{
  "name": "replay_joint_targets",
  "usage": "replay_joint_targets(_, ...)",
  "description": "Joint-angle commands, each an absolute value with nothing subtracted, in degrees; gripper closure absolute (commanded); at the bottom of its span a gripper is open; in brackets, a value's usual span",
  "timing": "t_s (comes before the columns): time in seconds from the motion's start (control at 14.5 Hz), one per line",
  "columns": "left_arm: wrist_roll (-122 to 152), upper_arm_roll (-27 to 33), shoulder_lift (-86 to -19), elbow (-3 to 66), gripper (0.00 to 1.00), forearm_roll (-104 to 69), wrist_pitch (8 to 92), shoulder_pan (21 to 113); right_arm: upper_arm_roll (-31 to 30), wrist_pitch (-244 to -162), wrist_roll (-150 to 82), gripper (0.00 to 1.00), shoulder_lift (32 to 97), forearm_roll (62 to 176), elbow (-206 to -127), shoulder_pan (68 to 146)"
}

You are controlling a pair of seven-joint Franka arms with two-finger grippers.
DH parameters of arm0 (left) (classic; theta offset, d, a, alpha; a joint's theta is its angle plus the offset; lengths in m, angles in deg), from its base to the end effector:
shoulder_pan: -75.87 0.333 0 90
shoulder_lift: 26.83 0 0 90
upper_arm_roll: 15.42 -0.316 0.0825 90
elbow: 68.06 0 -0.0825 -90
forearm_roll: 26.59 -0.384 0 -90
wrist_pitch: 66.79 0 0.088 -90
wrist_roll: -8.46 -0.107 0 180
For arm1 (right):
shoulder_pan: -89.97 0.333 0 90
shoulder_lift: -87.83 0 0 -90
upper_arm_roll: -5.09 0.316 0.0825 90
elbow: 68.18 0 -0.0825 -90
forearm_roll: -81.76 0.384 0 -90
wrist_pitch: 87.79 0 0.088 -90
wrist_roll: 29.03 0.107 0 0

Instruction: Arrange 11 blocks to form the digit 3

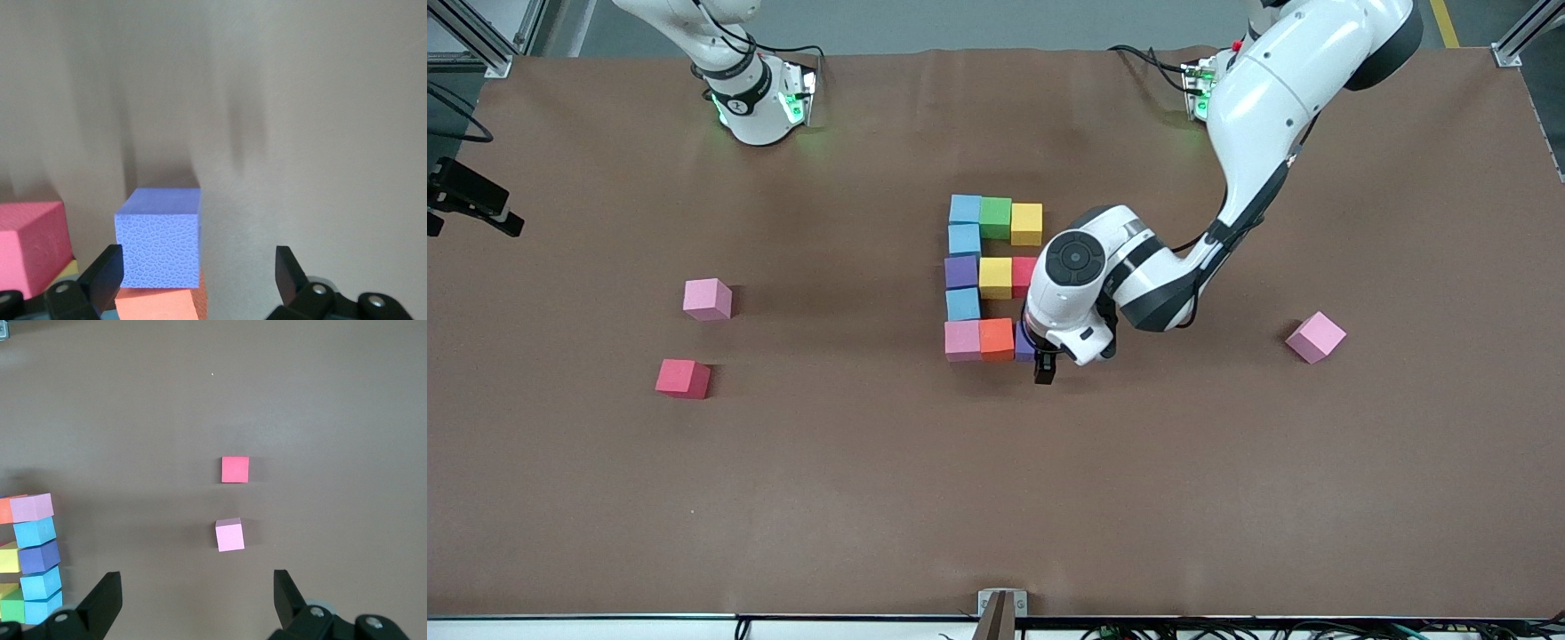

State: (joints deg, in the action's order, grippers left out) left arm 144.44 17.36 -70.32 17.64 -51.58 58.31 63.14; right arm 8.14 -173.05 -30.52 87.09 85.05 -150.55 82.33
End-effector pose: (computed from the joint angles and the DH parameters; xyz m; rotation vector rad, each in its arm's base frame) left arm 0.5628 -0.4439 0.2758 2.2803 2.0702 -0.0275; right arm 0.5486 -0.0377 0.6725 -3.0843 0.0745 -0.0626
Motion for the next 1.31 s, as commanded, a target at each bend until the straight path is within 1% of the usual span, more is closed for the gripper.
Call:
replay_joint_targets(0.0,136.7,17.7,-66.8,17.1,0.00,-50.9,53.2,65.8,9.0,-173.0,-30.4,0.00,87.3,84.2,-150.3,81.4)
replay_joint_targets(0.28,114.7,17.8,-63.8,13.2,0.00,-50.8,46.8,71.2,9.0,-173.0,-30.3,0.00,87.3,84.2,-150.3,81.4)
replay_joint_targets(0.41,104.1,18.1,-62.2,12.1,0.00,-49.5,45.8,75.1,9.0,-173.0,-30.3,0.00,87.3,84.1,-150.3,81.4)
replay_joint_targets(0.55,94.5,18.0,-59.0,12.1,0.00,-46.9,43.9,78.6,9.0,-173.0,-30.3,0.00,87.3,84.2,-150.3,81.4)
replay_joint_targets(0.69,81.5,17.8,-56.0,12.0,0.00,-45.8,39.5,79.9,9.0,-173.0,-30.3,0.00,87.3,84.2,-150.3,81.4)
replay_joint_targets(0.97,62.2,17.7,-52.8,12.0,0.00,-45.8,30.6,83.8,9.1,-173.0,-30.3,0.00,87.3,84.2,-150.3,81.5)
replay_joint_targets(1.03,58.7,18.1,-52.7,12.0,0.00,-45.7,29.7,85.0,9.0,-173.0,-30.3,0.00,87.3,84.1,-150.3,81.5)
replay_joint_targets(1.24,50.3,17.5,-49.1,12.0,0.00,-46.0,29.2,86.6,9.0,-173.0,-30.3,0.00,87.3,84.1,-150.2,81.4)
